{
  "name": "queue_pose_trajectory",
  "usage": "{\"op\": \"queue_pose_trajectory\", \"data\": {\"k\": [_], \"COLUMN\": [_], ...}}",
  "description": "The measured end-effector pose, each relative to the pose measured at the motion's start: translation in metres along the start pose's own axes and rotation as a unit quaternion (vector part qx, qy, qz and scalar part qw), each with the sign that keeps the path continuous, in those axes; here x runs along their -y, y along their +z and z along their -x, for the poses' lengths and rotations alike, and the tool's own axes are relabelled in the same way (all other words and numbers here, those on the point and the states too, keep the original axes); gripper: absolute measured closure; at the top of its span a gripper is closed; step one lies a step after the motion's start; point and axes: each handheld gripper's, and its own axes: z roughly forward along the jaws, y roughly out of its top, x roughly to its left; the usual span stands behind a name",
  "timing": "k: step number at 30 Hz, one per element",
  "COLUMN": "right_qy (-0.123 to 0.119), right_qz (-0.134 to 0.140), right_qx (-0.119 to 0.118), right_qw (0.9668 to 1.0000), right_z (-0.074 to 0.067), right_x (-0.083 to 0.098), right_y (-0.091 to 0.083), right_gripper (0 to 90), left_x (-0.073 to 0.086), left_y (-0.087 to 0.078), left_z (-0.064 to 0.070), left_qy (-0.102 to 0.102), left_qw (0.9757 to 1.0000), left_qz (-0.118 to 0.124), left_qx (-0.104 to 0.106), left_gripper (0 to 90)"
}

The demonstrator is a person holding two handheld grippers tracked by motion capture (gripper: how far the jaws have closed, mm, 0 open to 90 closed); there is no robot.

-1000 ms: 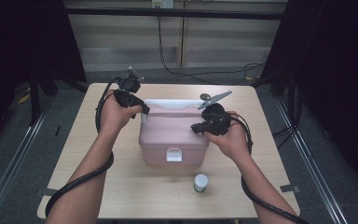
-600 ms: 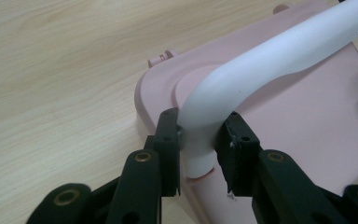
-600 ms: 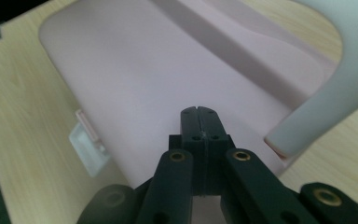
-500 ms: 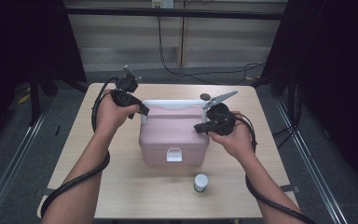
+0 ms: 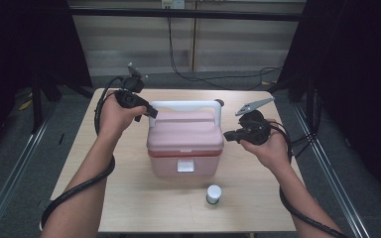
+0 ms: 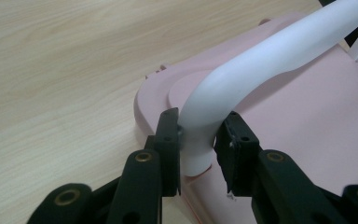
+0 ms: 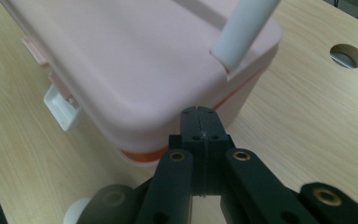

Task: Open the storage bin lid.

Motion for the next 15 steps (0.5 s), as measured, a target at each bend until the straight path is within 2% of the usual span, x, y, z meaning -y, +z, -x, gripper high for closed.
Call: {"op": "queue_pose_trajectory", "data": {"k": [5, 8, 15], "right_qy": [0.008, 0.004, -0.001], "right_qz": [-0.006, -0.012, -0.02], "right_qx": [-0.003, -0.008, -0.019], "right_qw": [0.9999, 0.9999, 0.9996], "right_z": [0.005, 0.004, 0.0], "right_x": [0.007, 0.009, 0.011], "right_y": [0.001, 0.004, 0.017], "right_gripper": [90.0, 90.0, 90.0], "left_x": [-0.006, -0.008, -0.01], "left_y": [-0.005, -0.006, -0.007], "left_z": [0.0, -0.001, -0.001], "left_qy": [-0.001, -0.008, -0.009], "left_qw": [1.0, 0.9999, 0.9998], "left_qz": [0.007, 0.011, 0.015], "left_qx": [-0.002, -0.003, -0.004], "left_gripper": [70.8, 70.8, 70.8]}}
